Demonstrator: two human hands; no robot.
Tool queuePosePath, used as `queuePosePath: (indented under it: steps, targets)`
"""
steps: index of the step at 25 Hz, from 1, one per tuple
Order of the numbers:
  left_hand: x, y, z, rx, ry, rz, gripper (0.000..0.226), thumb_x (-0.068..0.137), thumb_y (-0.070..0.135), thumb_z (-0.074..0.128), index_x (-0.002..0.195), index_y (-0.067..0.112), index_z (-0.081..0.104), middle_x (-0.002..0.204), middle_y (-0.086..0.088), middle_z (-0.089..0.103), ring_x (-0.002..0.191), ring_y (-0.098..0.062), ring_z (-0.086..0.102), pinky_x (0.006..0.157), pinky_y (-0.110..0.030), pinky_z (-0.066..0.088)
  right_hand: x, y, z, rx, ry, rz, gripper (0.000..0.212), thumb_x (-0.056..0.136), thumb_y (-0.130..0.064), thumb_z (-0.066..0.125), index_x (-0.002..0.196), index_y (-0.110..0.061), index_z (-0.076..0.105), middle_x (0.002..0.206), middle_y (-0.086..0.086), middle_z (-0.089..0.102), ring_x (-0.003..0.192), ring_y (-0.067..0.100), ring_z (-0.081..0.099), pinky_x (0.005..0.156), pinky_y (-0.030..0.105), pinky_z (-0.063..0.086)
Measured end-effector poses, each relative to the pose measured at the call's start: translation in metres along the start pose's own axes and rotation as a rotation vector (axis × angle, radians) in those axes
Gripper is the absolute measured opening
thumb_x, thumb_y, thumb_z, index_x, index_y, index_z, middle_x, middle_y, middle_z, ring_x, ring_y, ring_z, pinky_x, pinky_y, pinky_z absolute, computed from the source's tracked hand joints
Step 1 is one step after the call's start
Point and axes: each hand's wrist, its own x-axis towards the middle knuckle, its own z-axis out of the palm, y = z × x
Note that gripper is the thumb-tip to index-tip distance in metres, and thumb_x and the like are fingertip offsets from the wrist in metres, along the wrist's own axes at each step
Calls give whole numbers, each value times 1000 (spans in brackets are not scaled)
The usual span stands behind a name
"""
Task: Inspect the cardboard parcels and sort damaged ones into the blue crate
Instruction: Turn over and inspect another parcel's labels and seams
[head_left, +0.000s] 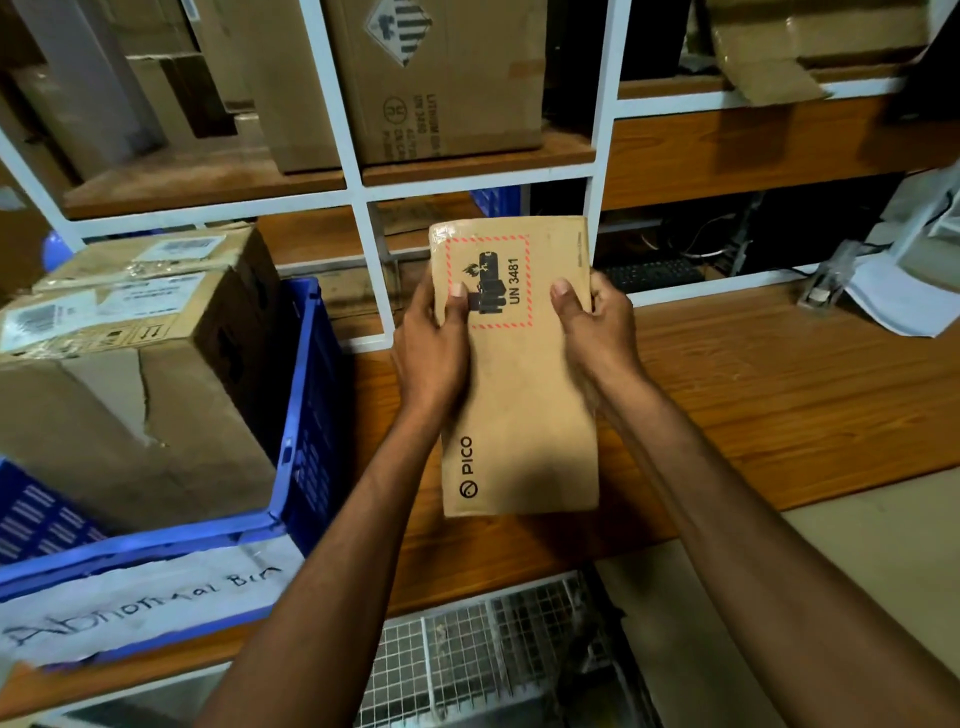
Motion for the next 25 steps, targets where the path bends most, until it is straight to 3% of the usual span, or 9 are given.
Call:
queuePosePath:
  steps: [3, 7, 10, 13, 16, 17, 21, 23, 25]
  targets:
    - [0, 5, -1, -27, 36, -16, 42, 110, 43, 42, 145, 26, 56, 103, 17, 69, 94, 1, 68, 80, -27, 58, 4, 3, -2, 142, -8, 58, 24, 108, -26, 51, 127, -21, 64, 106, 1, 77, 96, 16, 75, 82, 36, 63]
    - [-3, -5, 1, -29, -23, -31, 46, 106, 53, 47, 148, 34, 51, 123, 10, 71, 109, -9, 69, 94, -44, 59, 1, 5, -1, 80, -55, 65, 34, 105, -29, 58, 138, -21, 59, 112, -5, 74, 96, 11, 74, 80, 32, 61]
    - [-5, -7, -2, 34, -22, -3, 55, 100, 57, 58, 150, 37, 48, 129, 12, 70, 114, -7, 68, 96, -43, 58, -6, 4, 1, -159, 16, -39, 33, 101, -31, 64, 132, -20, 58, 114, -7, 70, 100, 12, 67, 78, 24, 53]
    - [-9, -7, -4, 95, -41, 19, 61, 100, 53, 60, 154, 34, 41, 135, 10, 67, 119, -13, 65, 102, -45, 54, -12, 6, 3, -142, -46, -13, 49, 94, -32, 74, 136, -26, 49, 122, -7, 68, 110, 16, 66, 91, 35, 56]
    - [-13, -2, -9, 219, -50, 82, 66, 101, 50, 61, 158, 33, 34, 137, 8, 66, 111, -5, 60, 84, -19, 47, -11, 8, 5, -247, -30, -38, 68, 87, -35, 80, 142, -26, 42, 129, -5, 67, 113, 18, 64, 95, 38, 54]
    - [-14, -1, -11, 267, -41, 96, 64, 101, 49, 60, 157, 30, 37, 136, 7, 67, 107, -4, 60, 80, -17, 46, -10, 9, 4, -256, -32, -37, 70, 86, -36, 81, 143, -26, 42, 130, -4, 67, 114, 20, 64, 96, 39, 54]
    - [-18, -3, -11, 320, -106, 124, 75, 100, 51, 60, 161, 29, 22, 142, 3, 62, 121, -24, 64, 85, -28, 40, -14, 8, 2, -296, -145, -1, 81, 79, -33, 86, 140, -29, 32, 132, -5, 64, 116, 20, 62, 99, 42, 53]
    - [-17, -7, -7, 308, -70, 87, 77, 100, 52, 60, 161, 30, 20, 142, 3, 62, 122, -26, 63, 85, -28, 39, -12, 10, 1, -327, -102, -21, 80, 80, -35, 86, 140, -27, 33, 130, -5, 64, 113, 17, 61, 96, 38, 52]
    - [-20, -10, -8, 233, -134, 65, 81, 97, 47, 66, 161, 31, 18, 144, 3, 60, 126, -25, 61, 90, -32, 44, -10, 13, -5, -288, -168, 30, 80, 82, -33, 84, 140, -27, 30, 131, -6, 61, 118, 17, 59, 98, 39, 51]
